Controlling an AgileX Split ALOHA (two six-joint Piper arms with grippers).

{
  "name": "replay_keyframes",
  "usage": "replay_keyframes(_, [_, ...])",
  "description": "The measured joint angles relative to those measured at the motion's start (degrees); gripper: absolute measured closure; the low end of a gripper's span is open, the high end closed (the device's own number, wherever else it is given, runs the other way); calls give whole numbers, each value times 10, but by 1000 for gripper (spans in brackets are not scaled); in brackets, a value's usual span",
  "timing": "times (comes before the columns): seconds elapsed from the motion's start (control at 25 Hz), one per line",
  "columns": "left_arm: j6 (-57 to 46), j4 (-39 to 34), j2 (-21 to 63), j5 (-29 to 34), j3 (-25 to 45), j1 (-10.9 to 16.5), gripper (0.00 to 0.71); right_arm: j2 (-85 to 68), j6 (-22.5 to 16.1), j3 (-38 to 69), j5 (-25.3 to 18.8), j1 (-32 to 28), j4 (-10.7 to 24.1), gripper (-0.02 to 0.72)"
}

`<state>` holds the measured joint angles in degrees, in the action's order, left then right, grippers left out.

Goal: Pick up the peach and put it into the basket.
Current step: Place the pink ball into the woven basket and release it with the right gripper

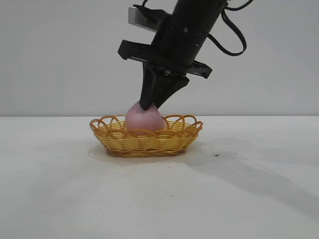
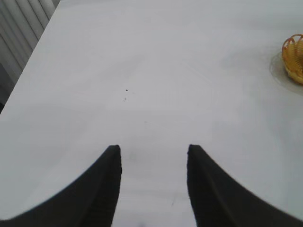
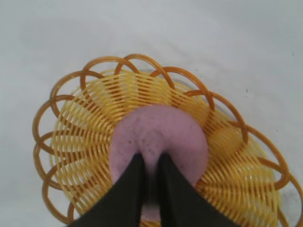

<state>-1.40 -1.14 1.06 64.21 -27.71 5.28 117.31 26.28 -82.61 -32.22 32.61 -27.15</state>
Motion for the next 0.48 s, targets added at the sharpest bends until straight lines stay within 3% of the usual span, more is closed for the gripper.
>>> replay_keyframes(0.08, [0, 0, 0, 0, 0, 0, 428, -13, 0, -1, 3, 0, 0, 349])
replay_keyframes(0.16, [0, 0, 0, 0, 0, 0, 428, -25, 0, -2, 7, 0, 1, 283])
replay_keyframes(0.36, [0, 0, 0, 0, 0, 0, 428, -65, -2, 0, -2, -4, 35, 271])
replay_keyframes(0.48, [0, 0, 0, 0, 0, 0, 428, -118, -19, 47, 4, -38, 49, 271])
